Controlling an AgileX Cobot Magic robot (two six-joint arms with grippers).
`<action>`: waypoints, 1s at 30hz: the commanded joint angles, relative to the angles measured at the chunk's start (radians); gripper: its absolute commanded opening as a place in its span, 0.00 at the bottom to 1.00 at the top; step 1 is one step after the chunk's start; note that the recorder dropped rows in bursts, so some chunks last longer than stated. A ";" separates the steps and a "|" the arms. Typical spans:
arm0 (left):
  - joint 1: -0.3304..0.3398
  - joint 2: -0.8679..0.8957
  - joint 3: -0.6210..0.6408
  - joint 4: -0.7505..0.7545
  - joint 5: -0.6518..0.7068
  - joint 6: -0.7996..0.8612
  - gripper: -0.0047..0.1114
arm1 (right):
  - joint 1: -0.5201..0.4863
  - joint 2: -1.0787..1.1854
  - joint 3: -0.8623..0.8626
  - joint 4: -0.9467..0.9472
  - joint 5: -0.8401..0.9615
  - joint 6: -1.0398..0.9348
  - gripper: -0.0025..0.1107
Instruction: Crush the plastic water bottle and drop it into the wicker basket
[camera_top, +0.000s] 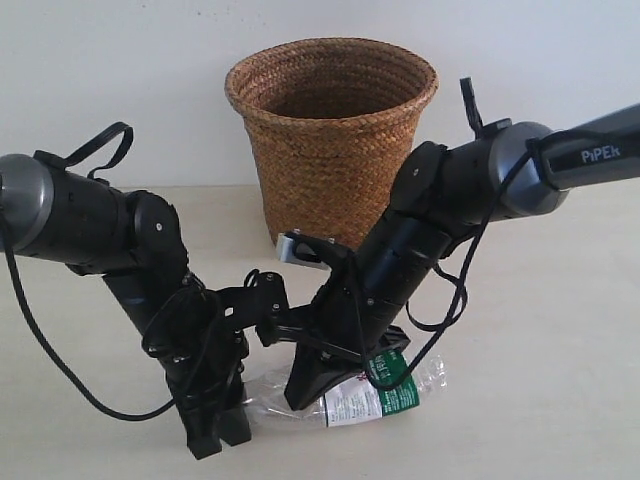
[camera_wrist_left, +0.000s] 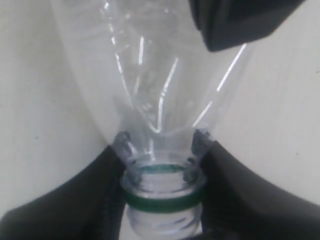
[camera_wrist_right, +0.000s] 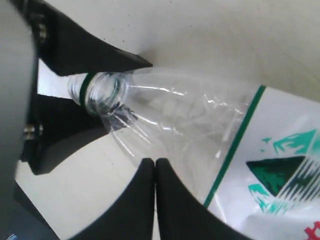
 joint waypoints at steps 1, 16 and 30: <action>-0.004 0.001 0.002 -0.033 0.015 -0.003 0.07 | -0.067 -0.017 0.017 -0.128 -0.007 -0.027 0.02; -0.004 0.001 0.002 -0.033 0.013 -0.005 0.07 | -0.051 -0.128 0.039 -0.085 -0.037 -0.097 0.02; -0.004 0.001 0.002 -0.037 0.014 -0.005 0.07 | -0.035 -0.006 0.039 -0.115 -0.107 -0.124 0.02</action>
